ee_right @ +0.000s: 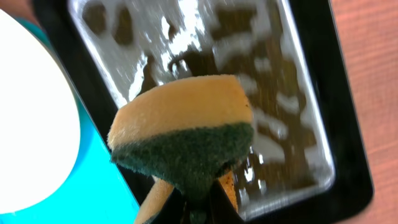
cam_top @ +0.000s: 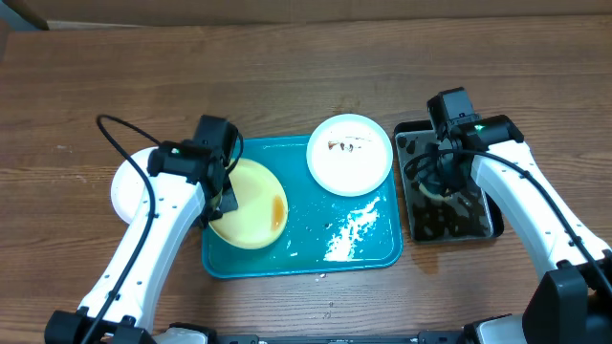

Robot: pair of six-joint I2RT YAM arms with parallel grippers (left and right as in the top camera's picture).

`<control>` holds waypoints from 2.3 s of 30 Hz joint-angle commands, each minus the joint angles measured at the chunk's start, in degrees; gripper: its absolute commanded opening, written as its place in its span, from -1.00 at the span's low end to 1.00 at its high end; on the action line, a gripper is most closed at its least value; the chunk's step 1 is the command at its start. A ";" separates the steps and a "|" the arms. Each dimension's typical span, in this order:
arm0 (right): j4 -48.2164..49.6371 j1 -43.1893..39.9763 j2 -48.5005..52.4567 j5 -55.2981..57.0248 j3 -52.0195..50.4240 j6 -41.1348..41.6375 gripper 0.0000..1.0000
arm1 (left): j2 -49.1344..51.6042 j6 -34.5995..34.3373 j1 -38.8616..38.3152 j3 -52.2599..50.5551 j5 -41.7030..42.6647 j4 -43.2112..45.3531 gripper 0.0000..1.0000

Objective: Clean dirty plates on tray and stack at the side
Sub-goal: 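Move the sponge in the right gripper back over the basin, then lift the yellow plate with the left gripper and stack it on the white plate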

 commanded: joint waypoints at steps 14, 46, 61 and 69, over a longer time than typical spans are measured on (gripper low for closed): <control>17.92 -0.13 -0.96 1.60 -16.70 -4.76 -0.92 | -2.10 -1.77 -11.32 4.55 -26.08 0.15 -0.92; 24.37 -0.11 -0.94 -8.35 -23.76 0.98 -0.92 | -1.33 4.87 -25.88 4.50 -41.77 3.30 -0.92; 23.98 -0.11 -0.94 -8.33 -23.76 0.94 -0.92 | -1.33 3.26 -22.62 4.50 -37.59 2.91 -0.92; 23.56 -0.11 -0.94 -8.33 -23.76 0.74 -0.92 | -1.33 2.69 -5.84 4.50 -20.98 3.08 -0.92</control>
